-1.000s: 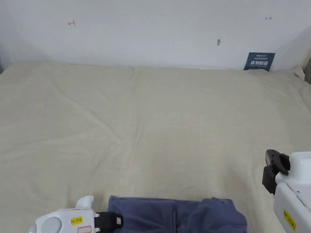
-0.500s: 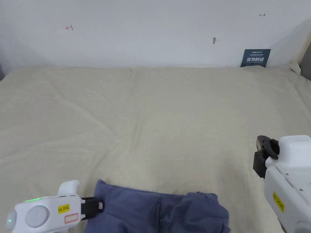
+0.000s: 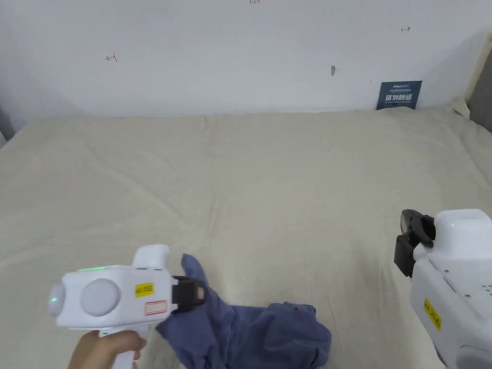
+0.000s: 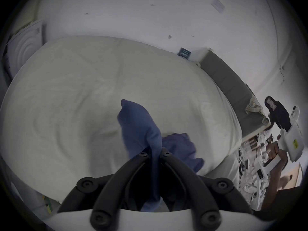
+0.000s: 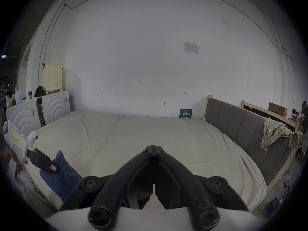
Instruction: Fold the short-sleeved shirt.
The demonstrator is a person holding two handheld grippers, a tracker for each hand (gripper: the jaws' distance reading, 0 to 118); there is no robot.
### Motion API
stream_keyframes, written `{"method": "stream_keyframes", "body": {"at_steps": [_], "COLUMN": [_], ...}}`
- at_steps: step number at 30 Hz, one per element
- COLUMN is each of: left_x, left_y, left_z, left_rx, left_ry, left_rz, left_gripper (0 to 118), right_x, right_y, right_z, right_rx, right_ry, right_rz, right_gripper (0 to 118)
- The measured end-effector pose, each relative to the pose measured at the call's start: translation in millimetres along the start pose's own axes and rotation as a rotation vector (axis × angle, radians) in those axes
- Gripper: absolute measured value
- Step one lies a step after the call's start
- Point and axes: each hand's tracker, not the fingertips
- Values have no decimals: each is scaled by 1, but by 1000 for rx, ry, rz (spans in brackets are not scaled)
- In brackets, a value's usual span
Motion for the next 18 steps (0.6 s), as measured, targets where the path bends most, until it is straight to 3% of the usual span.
{"method": "stream_keyframes", "body": {"at_steps": [4, 12, 14, 15, 16, 18], "left_x": [47, 113, 122, 125, 128, 132], "left_y": [8, -12, -23, -27, -31, -34], "left_z": [-44, -151, -173, -179, -183, -183], "left_rx": [-78, -308, -347, -348, -349, -346], "left_ry": [-79, -40, 11, 15, 10, -19], "left_rz": [-37, -117, -156, -161, -160, -141], "left_gripper": [8, 8, 23, 38, 61, 83], "right_x": [10, 34, 40, 42, 44, 46], "right_y": [0, -2, -4, -5, -6, -8], "right_z": [6, 12, 14, 14, 15, 16], "right_rx": [7, 6, -1, -3, -7, -12], "right_ry": [-13, -72, -87, -91, -96, -106], "right_rz": [-4, -13, -18, -20, -22, -21], "right_gripper": [0, 0, 0, 0, 0, 0]}}
